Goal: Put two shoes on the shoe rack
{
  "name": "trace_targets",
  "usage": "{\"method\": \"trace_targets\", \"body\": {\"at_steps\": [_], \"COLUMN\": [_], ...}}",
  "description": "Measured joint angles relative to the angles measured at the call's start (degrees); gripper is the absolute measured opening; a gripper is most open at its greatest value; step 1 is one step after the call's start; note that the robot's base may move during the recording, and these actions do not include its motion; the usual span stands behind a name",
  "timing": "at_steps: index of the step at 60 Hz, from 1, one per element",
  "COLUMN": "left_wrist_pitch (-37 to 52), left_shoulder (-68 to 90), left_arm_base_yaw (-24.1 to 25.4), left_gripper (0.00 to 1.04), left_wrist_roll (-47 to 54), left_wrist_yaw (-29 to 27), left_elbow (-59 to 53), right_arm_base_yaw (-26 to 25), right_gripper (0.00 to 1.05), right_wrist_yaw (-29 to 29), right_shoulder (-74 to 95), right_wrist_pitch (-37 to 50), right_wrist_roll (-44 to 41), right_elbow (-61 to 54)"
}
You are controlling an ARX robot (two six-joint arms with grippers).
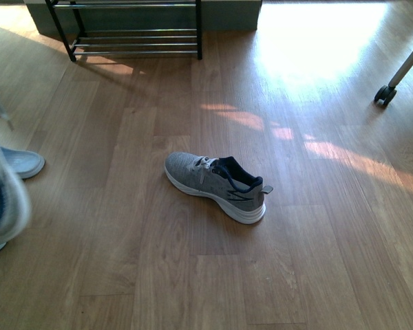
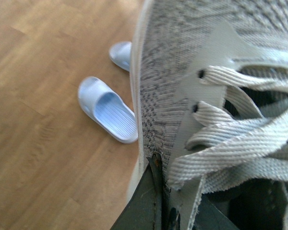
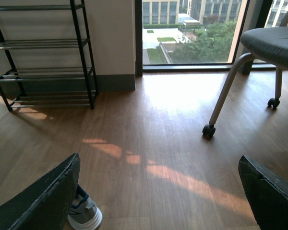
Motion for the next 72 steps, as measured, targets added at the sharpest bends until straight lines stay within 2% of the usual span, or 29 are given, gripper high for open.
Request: {"method": "trace_targets", "body": {"at_steps": [5, 8, 14, 69, 71, 72], "left_wrist_pitch": [-3.54, -8.79, -14.16, -14.16, -14.16, -14.16], "left_shoulder": [-9.75, -18.58, -29.44, -30.18, -30.18, -30.18], "left_arm_base_yaw": [-0.9, -2.78, -4.81, -5.01, -5.01, -4.98], "left_gripper": [0.01, 0.01, 0.01, 0.01, 0.01, 0.01], "left_wrist_roll": [2.84, 4.11, 5.27, 5.62, 5.62, 5.62], "left_wrist_yaw": [-3.82, -6.64, -6.88, -6.88, -7.02, -7.19], "left_elbow": [-4.48, -7.96, -11.08, -11.06, -11.06, -11.06], "right_arm_base_yaw": [0.0, 0.0, 0.0, -0.02, -1.25, -2.86], "right_gripper": [0.96, 0.96, 0.96, 0.96, 0.96, 0.96], "right_wrist_yaw": [0.0, 0.0, 0.02, -0.28, -4.94, -9.57], "right_shoulder": [0.0, 0.0, 0.0, 0.04, 1.07, 2.21], "right_wrist_pitch": [0.0, 0.0, 0.0, 0.0, 0.35, 1.36], "right_wrist_roll": [0.0, 0.0, 0.0, 0.0, -0.9, -1.38], "right_elbow": [0.0, 0.0, 0.0, 0.0, 0.09, 0.11]}}
